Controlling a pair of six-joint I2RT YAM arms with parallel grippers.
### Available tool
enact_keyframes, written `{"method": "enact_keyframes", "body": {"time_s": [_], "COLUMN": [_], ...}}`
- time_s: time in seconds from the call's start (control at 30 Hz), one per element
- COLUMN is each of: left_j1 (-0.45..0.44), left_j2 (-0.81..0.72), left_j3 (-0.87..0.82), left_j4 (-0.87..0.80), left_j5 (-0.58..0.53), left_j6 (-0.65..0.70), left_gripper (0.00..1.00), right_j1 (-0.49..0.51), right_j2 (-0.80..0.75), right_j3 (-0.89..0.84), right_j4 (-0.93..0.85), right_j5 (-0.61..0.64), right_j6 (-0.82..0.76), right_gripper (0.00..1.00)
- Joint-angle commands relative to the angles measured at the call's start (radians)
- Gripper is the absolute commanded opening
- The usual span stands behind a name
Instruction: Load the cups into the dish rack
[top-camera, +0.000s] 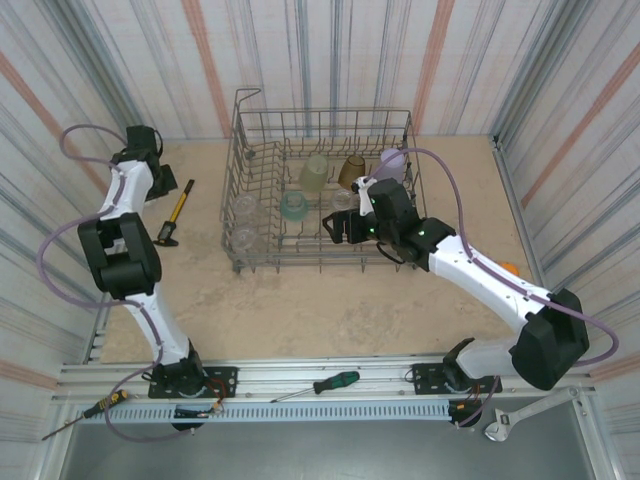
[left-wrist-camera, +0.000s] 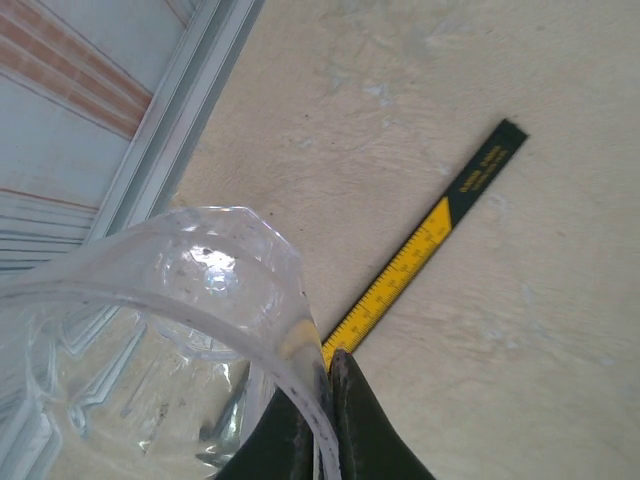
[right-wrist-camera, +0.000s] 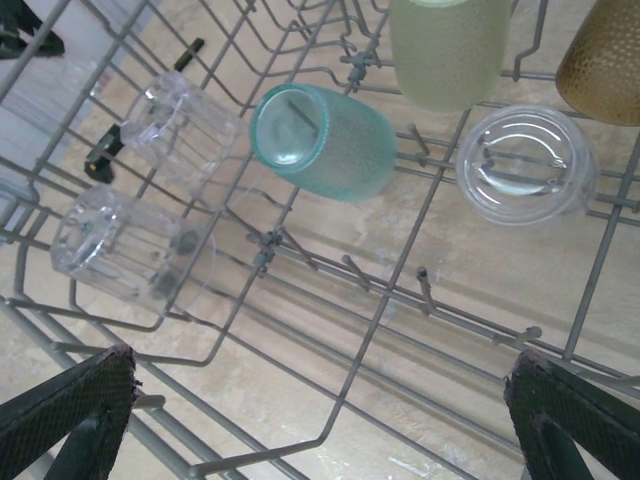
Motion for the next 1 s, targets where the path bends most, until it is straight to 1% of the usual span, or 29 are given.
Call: {"method": "enact_keyframes", "body": {"time_s": [0.0,0.33,0.5,0.6,0.73,0.83,0.97], "left_j1": [-0.008,-0.024,-0.024,-0.02,-0.021,-0.039,-0.041], "left_j2": [-0.073,-0.098,-0.149,-0.19,-0.259,-0.322,-0.364], "left_j3": [-0.019,-0.045,-0.05,-0.058,-0.105,-0.181,-0.196], "left_j4": [0.017,0.03,0.038,0.054,0.12,0.224,0.247], "left_j5": [0.066,0.177,0.205,0.254,0.357,0.424,0.443], "left_j6": [-0.032,-0.053,-0.058,-0.076,-0.108,-0.106,-0.125], "left_gripper": [0.0,0.0,0.0,0.0,0.0,0.0,0.0], "right_j1": [0.009,0.016,0.02,0.022,0.027,0.031,0.034], "right_j2": [-0.033,-0.029,-0.02,-0.014,0.005,0.022,0.038], "right_j3": [0.032,0.039,0.046,0.05,0.063,0.075,0.089], "right_j4": [-0.038,-0.039,-0.041,-0.041,-0.047,-0.061,-0.072], "right_j5": [0.009,0.014,0.012,0.013,0.022,0.043,0.044], "right_j6": [0.011,0.022,0.03,0.037,0.045,0.051,0.065], "right_gripper": [0.99,0.99,0.99,0.99,0.99,0.99,0.99]}}
